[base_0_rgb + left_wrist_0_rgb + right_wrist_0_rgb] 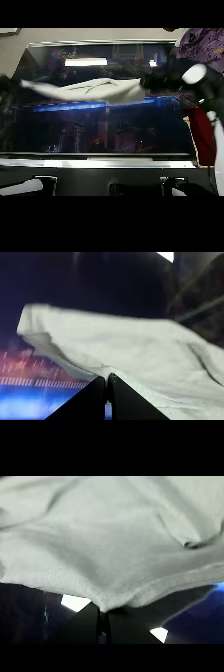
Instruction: Fold the clothes and pants, and hang the long-sleeved shirts on hangers.
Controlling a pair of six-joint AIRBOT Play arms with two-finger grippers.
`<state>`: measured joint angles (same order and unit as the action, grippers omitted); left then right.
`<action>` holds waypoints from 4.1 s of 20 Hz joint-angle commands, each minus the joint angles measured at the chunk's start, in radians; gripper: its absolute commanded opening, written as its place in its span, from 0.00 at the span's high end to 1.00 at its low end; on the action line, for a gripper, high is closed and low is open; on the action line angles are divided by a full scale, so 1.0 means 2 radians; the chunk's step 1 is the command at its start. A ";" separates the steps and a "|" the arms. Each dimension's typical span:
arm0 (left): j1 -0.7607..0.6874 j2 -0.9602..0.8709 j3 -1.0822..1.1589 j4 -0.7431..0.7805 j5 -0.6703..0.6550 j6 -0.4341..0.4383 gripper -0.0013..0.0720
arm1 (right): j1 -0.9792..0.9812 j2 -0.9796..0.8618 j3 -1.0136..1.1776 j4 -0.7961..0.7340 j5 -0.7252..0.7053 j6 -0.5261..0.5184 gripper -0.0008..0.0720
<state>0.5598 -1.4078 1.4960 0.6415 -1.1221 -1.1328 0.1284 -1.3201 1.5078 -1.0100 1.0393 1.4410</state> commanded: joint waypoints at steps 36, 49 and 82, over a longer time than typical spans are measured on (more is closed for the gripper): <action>-0.130 -0.235 0.102 0.282 0.187 -0.105 0.96 | 0.000 -0.332 0.256 -0.270 0.006 0.164 0.95; -0.134 -0.248 0.100 0.302 -0.024 -0.106 0.96 | 0.001 -0.354 0.254 -0.270 0.181 0.163 0.95; 0.087 -0.061 -0.156 0.159 -0.120 -0.106 0.08 | -0.195 0.062 -0.405 0.080 0.123 -0.037 0.34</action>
<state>0.7078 -1.5524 1.2896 0.9802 -1.3441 -1.3647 -0.2493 -1.3052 0.9478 -0.9714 1.3872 1.3941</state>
